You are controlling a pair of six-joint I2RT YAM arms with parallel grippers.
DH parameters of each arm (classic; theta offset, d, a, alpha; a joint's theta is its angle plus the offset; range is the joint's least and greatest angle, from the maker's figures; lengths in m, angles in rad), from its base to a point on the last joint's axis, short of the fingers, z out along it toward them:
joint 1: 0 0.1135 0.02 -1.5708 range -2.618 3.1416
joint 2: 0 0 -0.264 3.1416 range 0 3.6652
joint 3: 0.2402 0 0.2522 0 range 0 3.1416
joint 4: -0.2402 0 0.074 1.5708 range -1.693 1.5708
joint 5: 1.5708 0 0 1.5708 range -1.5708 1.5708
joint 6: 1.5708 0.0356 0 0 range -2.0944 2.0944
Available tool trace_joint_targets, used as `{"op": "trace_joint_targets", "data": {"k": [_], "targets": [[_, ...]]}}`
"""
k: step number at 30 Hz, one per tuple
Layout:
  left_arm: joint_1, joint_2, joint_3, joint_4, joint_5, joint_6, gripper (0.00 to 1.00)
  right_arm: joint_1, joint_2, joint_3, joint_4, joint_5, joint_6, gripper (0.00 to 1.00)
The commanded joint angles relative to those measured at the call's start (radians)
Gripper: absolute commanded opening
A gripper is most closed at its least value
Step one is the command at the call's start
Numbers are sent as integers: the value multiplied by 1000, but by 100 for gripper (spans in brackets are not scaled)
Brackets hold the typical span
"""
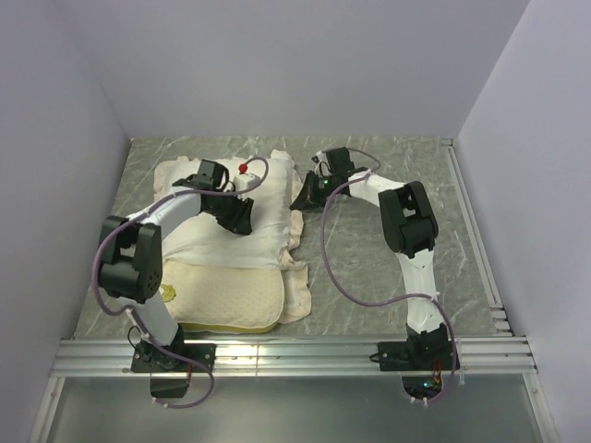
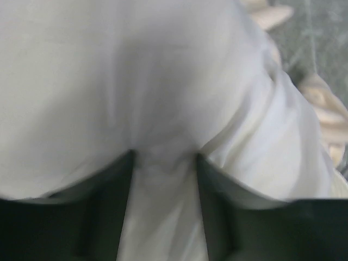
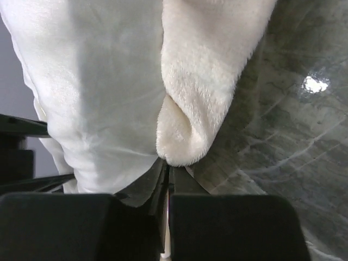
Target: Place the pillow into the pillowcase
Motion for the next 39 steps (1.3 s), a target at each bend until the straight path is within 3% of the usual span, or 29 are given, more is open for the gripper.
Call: {"op": "trace_joint_targets", "data": {"k": [1,4,7,9,14,20,22,25,29,35,37,39], "targets": [[-26,87,-32,127,-146,-146,41,2,-43,-27,-25,-39,-41,0],[32,220,16,179,-184,-275,18,21,-153,-109,-80,-45,-131,0],[89,309,71,209,-164,-405,4,70,-234,-172,-198,-48,-257,0],[101,339,79,232,-164,-450,0,113,-253,-203,-264,-51,-320,0],[107,331,51,305,-169,-532,0,251,-238,-267,-408,-107,-444,0],[115,323,58,313,-168,-549,0,289,-221,-220,-460,-192,-459,0],[115,322,48,319,-137,-553,0,250,-207,-156,-496,-96,-487,0],[113,308,27,342,-105,-555,0,112,-186,-38,-436,-33,-390,0],[92,340,63,376,7,-602,1,-2,-109,220,-503,43,-371,0],[23,458,235,506,75,-733,2,-65,-135,202,-497,139,-433,0],[20,481,301,520,108,-756,16,-62,-161,144,-506,141,-467,0],[21,452,315,488,130,-705,37,-57,-198,21,-476,133,-473,0]]}}
